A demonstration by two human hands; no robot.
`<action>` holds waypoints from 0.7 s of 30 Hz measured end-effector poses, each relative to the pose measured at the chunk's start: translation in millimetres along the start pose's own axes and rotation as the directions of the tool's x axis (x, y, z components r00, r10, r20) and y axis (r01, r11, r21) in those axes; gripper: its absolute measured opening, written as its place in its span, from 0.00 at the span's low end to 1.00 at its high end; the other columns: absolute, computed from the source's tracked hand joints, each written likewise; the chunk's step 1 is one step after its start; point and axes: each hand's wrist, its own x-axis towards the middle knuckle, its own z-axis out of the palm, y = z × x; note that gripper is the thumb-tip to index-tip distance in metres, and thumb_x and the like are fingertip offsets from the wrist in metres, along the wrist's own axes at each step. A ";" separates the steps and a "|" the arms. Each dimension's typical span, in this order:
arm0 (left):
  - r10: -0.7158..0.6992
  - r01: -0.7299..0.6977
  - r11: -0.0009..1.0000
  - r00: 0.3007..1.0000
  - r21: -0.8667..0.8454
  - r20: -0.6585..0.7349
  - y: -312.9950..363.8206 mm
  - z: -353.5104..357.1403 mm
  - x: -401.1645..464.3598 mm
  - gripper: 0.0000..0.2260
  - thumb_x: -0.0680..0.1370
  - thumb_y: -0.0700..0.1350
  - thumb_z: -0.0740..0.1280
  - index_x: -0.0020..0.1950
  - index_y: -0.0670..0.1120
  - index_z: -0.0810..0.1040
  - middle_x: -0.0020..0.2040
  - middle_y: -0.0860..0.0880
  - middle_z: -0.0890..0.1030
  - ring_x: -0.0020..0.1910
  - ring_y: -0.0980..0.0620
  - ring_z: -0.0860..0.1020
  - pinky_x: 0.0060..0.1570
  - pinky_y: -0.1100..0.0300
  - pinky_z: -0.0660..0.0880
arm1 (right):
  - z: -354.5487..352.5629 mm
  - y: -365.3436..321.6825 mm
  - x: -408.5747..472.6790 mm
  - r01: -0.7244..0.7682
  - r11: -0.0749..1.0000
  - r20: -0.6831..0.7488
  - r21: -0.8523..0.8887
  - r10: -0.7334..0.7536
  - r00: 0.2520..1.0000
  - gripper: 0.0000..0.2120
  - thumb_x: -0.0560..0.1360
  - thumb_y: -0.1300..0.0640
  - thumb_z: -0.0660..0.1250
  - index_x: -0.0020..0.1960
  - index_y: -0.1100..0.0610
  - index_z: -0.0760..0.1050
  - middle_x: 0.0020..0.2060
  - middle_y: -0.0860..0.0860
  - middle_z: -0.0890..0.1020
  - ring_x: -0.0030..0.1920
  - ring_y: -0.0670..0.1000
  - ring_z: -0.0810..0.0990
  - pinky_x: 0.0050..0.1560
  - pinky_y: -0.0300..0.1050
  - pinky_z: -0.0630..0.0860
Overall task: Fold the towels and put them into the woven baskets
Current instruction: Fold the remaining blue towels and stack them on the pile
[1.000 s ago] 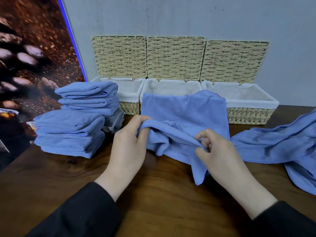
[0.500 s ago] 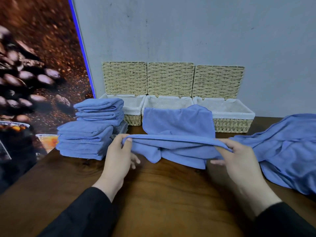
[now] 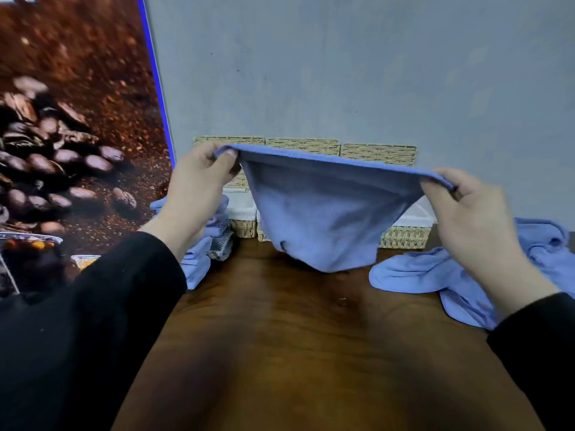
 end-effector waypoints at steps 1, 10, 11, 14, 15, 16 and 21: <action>0.001 -0.002 1.000 1.000 0.026 0.030 -0.4 -3.0 -3.6 0.14 0.79 0.52 0.66 0.51 0.41 0.81 0.46 0.41 0.84 0.47 0.50 0.81 0.61 0.41 0.76 | -4.1 0.5 -1.3 -0.005 0.999 0.032 -0.041 0.006 0.999 0.12 0.82 0.51 0.63 0.41 0.46 0.79 0.25 0.46 0.67 0.26 0.45 0.62 0.26 0.38 0.60; -0.629 0.426 0.776 0.577 0.465 0.521 -57.5 -25.9 -69.0 0.13 0.85 0.50 0.61 0.58 0.42 0.79 0.46 0.42 0.87 0.32 0.43 0.84 0.28 0.59 0.78 | -8.7 56.8 -53.0 -0.362 0.895 0.661 -0.261 0.439 0.609 0.23 0.82 0.46 0.64 0.53 0.69 0.76 0.45 0.67 0.79 0.39 0.61 0.87 0.43 0.54 0.81; -0.665 0.450 0.745 0.544 0.492 0.511 -63.4 -23.9 -70.9 0.14 0.85 0.51 0.61 0.59 0.43 0.79 0.48 0.43 0.86 0.32 0.43 0.83 0.26 0.59 0.76 | -4.7 64.4 -54.4 -0.463 0.853 0.666 -0.239 0.492 0.561 0.24 0.81 0.45 0.64 0.56 0.69 0.76 0.52 0.68 0.79 0.46 0.63 0.86 0.46 0.56 0.83; -0.692 0.622 0.720 0.611 0.307 0.385 -68.7 -1.6 -59.9 0.14 0.86 0.50 0.60 0.64 0.43 0.75 0.56 0.39 0.81 0.38 0.39 0.85 0.31 0.56 0.80 | 14.6 73.6 -41.6 -0.567 0.816 0.614 -0.115 0.507 0.605 0.27 0.81 0.47 0.66 0.57 0.74 0.70 0.56 0.74 0.72 0.56 0.69 0.80 0.53 0.60 0.84; -0.660 0.643 0.746 0.677 0.176 0.324 -70.1 7.7 -48.0 0.12 0.86 0.49 0.60 0.63 0.42 0.74 0.58 0.38 0.80 0.41 0.37 0.85 0.37 0.51 0.83 | 20.2 69.8 -31.7 -0.500 0.861 0.555 -0.087 0.459 0.694 0.23 0.82 0.48 0.64 0.50 0.72 0.71 0.47 0.74 0.72 0.50 0.64 0.81 0.54 0.61 0.83; -0.581 0.574 0.812 0.783 0.104 0.222 -65.3 16.1 -35.1 0.08 0.85 0.47 0.61 0.58 0.43 0.74 0.58 0.37 0.79 0.44 0.36 0.85 0.43 0.48 0.83 | 23.7 61.1 -19.7 -0.404 0.912 0.471 -0.072 0.389 0.792 0.20 0.83 0.48 0.63 0.44 0.66 0.72 0.38 0.69 0.69 0.40 0.57 0.78 0.55 0.63 0.82; 0.078 -0.073 0.996 0.992 0.048 -0.098 -10.5 24.8 5.2 0.13 0.83 0.50 0.59 0.48 0.43 0.76 0.43 0.50 0.78 0.45 0.53 0.77 0.50 0.51 0.77 | 17.6 27.3 35.5 0.000 0.986 0.044 0.165 -0.007 0.999 0.11 0.77 0.39 0.60 0.43 0.38 0.81 0.37 0.43 0.78 0.46 0.47 0.75 0.55 0.55 0.76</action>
